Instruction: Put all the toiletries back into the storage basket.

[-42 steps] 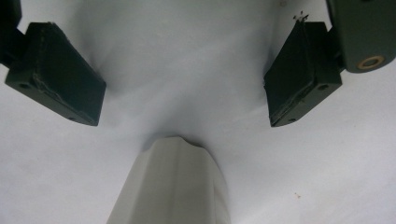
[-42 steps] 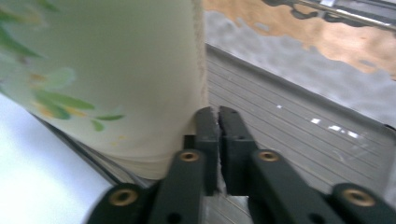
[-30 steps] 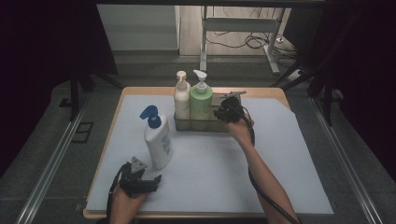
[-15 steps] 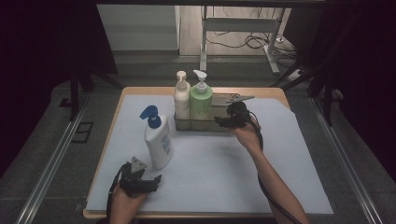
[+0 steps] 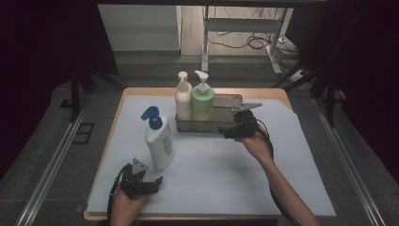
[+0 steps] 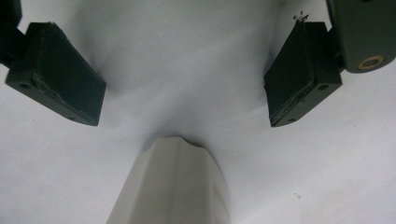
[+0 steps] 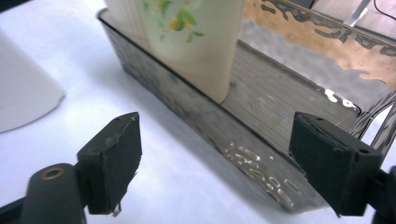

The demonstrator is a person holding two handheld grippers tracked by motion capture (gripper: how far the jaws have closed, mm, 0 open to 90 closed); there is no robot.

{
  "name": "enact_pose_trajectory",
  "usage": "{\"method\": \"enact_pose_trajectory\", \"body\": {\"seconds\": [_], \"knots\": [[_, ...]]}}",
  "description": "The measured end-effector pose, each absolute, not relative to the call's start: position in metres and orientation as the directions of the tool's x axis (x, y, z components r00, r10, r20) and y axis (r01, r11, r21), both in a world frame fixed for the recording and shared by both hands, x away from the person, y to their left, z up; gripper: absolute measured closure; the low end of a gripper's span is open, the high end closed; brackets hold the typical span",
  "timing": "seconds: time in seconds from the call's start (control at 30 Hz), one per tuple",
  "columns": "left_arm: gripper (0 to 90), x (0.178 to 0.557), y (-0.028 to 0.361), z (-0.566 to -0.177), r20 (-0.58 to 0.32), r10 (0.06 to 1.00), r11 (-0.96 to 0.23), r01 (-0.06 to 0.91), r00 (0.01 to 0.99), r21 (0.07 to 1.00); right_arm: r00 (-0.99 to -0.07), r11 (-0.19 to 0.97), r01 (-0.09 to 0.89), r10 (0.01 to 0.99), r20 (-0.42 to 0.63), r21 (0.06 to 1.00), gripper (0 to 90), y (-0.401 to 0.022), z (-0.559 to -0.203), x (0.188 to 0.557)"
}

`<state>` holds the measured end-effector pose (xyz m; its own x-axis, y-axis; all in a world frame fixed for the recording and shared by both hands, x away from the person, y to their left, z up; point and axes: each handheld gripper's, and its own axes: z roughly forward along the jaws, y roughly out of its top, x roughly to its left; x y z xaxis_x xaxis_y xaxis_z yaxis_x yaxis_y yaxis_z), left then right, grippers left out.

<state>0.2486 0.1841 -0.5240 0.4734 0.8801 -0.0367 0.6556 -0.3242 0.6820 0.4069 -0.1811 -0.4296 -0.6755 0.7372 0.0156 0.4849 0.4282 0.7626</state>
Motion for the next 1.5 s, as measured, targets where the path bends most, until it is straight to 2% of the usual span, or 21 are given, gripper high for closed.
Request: {"method": "enact_pose_trajectory", "body": {"seconds": [0.2, 0.57, 1.23, 1.5], "knots": [[12.0, 0.249, 0.184, -0.524, -0.037, 0.880, -0.325, 0.657, 0.474, 0.681, -0.682, 0.459, 0.465, 0.731, -0.025, 0.757, 12.5, -0.186, -0.425, 0.389], [12.0, 0.249, 0.184, -0.524, -0.037, 0.880, -0.325, 0.657, 0.473, 0.680, -0.675, 0.467, 0.468, 0.737, -0.038, 0.751, 0.1, -0.209, -0.427, 0.360], [13.3, 0.249, 0.185, -0.523, -0.036, 0.877, -0.329, 0.653, 0.479, 0.682, -0.639, 0.439, 0.494, 0.769, -0.029, 0.751, 0.0, -0.250, -0.461, 0.315], [19.4, 0.248, 0.190, -0.521, -0.043, 0.874, -0.325, 0.649, 0.483, 0.688, -0.623, 0.434, 0.532, 0.782, -0.011, 0.727, 0.0, -0.262, -0.483, 0.306]]}}
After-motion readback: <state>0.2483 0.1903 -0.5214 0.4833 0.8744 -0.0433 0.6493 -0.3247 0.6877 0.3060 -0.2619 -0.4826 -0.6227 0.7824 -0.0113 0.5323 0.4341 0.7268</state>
